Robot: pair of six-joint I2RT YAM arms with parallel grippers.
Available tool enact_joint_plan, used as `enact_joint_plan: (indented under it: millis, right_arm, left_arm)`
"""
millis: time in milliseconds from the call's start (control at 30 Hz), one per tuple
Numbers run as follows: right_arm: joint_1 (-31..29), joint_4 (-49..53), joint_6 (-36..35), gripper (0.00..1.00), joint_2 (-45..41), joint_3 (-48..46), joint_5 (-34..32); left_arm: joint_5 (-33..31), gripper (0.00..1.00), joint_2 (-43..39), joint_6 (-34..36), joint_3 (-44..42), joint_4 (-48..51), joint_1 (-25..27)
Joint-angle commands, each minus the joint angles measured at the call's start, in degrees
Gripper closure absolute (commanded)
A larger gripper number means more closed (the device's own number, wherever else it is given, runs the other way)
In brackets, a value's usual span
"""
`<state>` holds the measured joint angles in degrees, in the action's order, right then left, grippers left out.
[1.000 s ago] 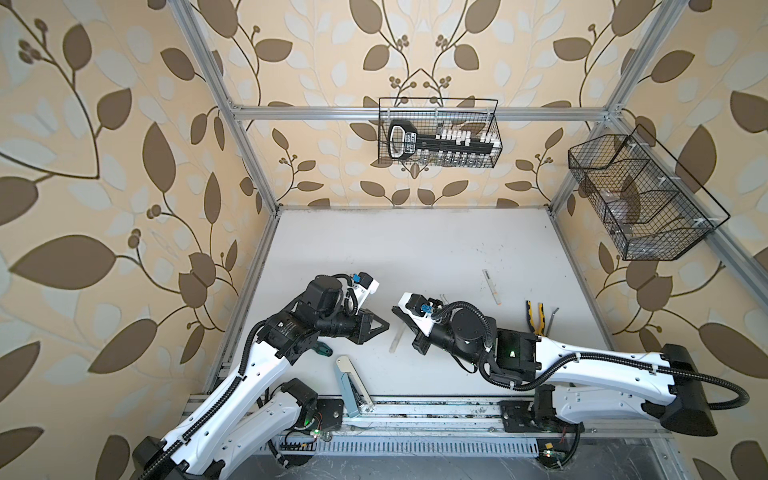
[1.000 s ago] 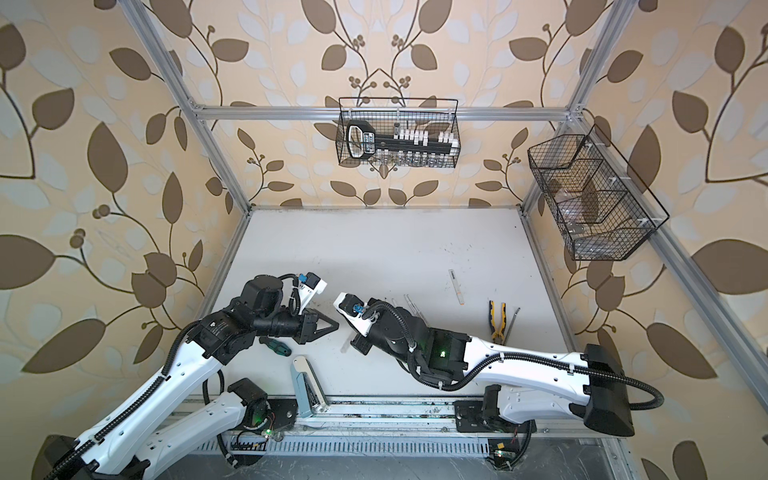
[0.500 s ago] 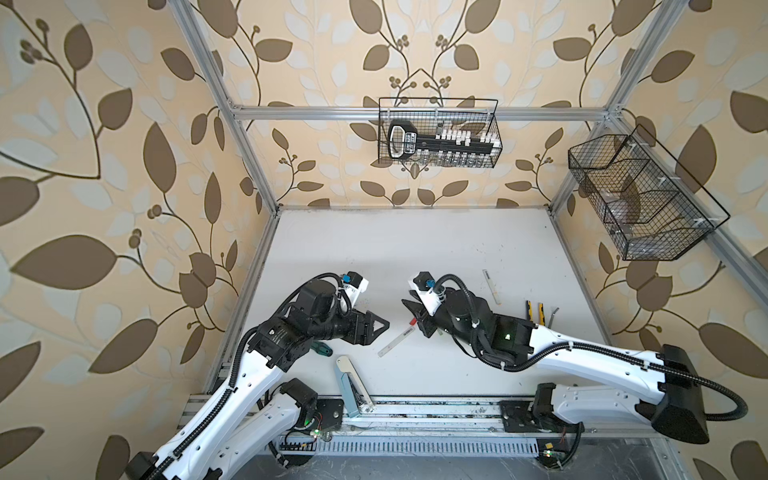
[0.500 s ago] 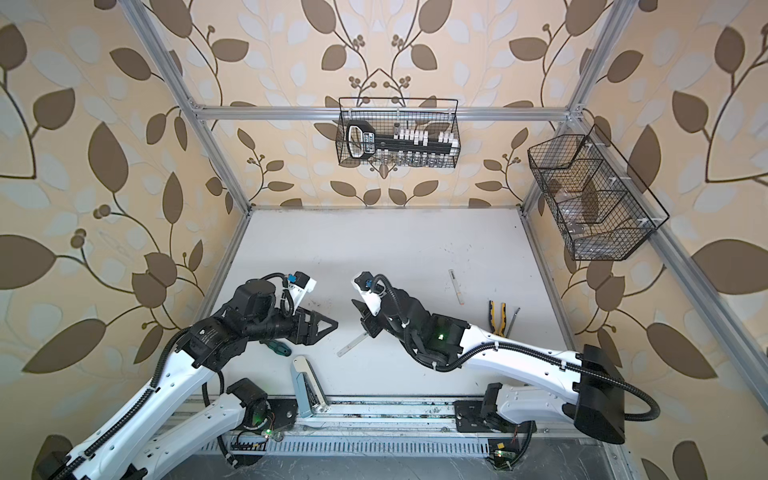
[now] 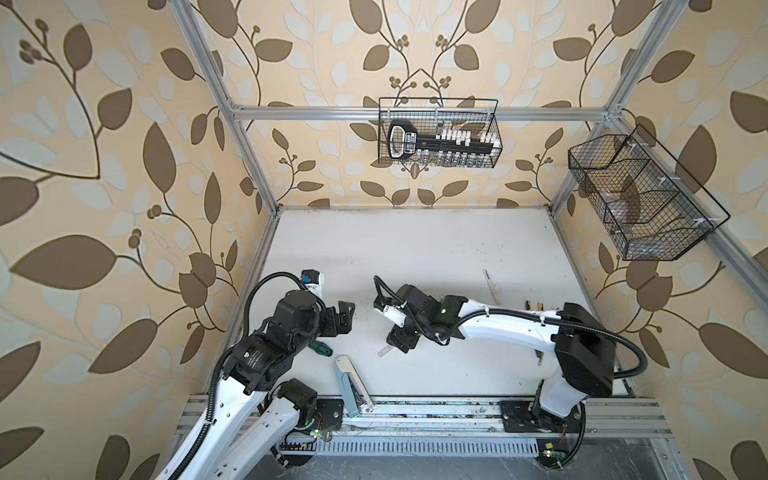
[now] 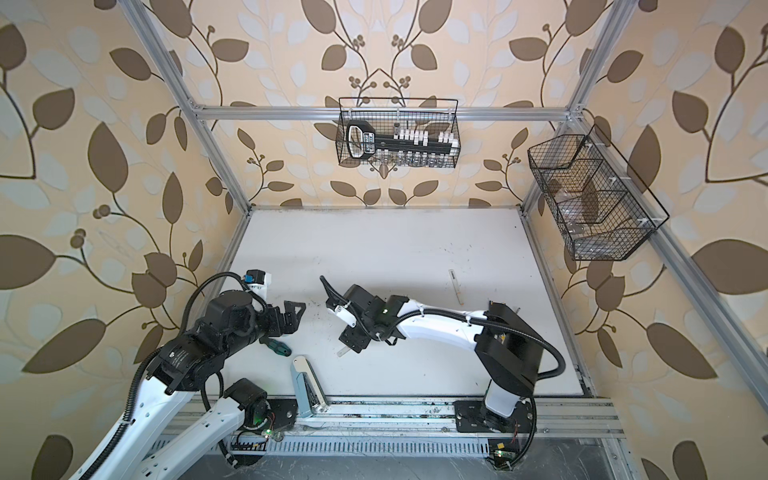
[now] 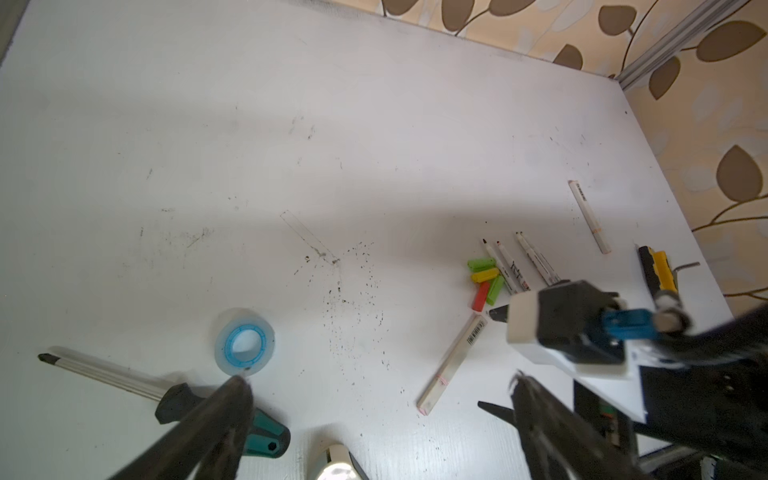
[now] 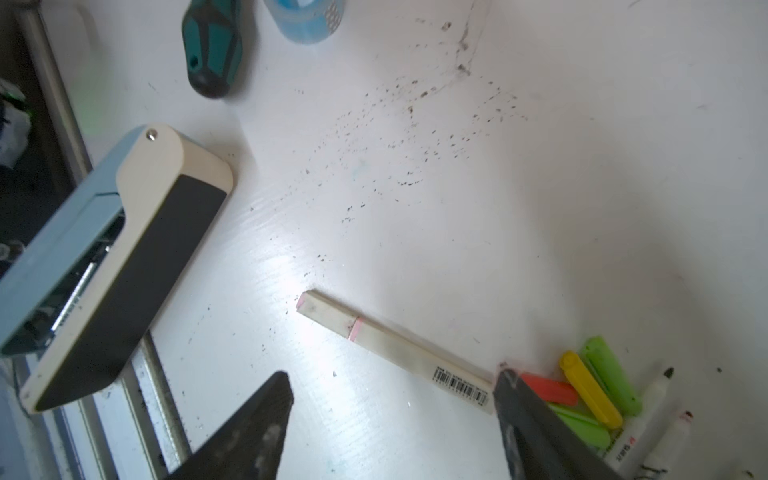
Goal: Insert the pens into the pen caps
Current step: 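Open the left gripper and withdraw it while the right gripper holds the capped highlighter, then carry the capped pink highlighter with the right gripper toward the orange highlighter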
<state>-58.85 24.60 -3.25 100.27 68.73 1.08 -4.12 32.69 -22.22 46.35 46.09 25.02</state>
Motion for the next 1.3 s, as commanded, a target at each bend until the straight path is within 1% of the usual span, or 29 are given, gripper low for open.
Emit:
enact_joint_plan:
  millis: [0,100,200,400,600,700,800,900,1000,1100,1267]
  right_arm:
    - [0.0,11.0,-11.3,0.21,4.5,5.5,1.4]
    - [0.2,15.7,-15.9,0.21,8.8,9.6,2.3]
    - [0.3,17.7,-19.2,0.21,11.3,11.7,1.4]
    - [1.2,21.2,-22.5,0.24,16.3,15.2,0.3]
    - [1.7,22.3,-23.2,0.3,19.2,16.2,-1.1]
    - [1.6,22.7,-23.2,0.4,19.4,16.0,-0.4]
    - [0.9,23.4,-22.8,0.59,19.5,15.8,-0.5]
    - [-0.6,23.4,-21.8,0.71,19.2,15.2,-0.5]
    - [-1.9,22.5,-19.9,0.77,18.7,13.9,0.2]
    - [-2.6,20.2,-16.8,0.83,16.9,11.8,2.6]
    - [-1.4,9.9,-10.5,0.86,9.3,3.8,6.5]
  left_arm:
    - [-3.2,0.01,-1.0,-1.0,1.7,0.1,-0.6]
    - [-4.0,0.01,-1.5,-1.0,2.0,0.4,-0.7]
    - [-4.9,0.01,-2.8,-1.4,1.7,0.3,-0.8]
    - [-5.8,0.01,-3.6,-1.7,1.8,0.5,-1.3]
    - [-5.2,0.01,-3.6,-1.6,1.8,0.3,-2.1]
    - [-4.6,0.01,-3.5,-1.5,1.7,0.1,-2.7]
    - [-4.0,0.01,-3.4,-1.3,1.7,-0.1,-3.3]
    - [-3.2,0.01,-3.3,-1.1,1.6,-0.5,-4.2]
    - [-1.6,0.01,-3.4,-0.8,1.6,-1.0,-5.6]
    - [0.0,0.01,-3.1,-0.6,1.5,-1.5,-7.2]
    - [3.3,0.01,-2.4,-0.1,1.3,-2.5,-10.3]
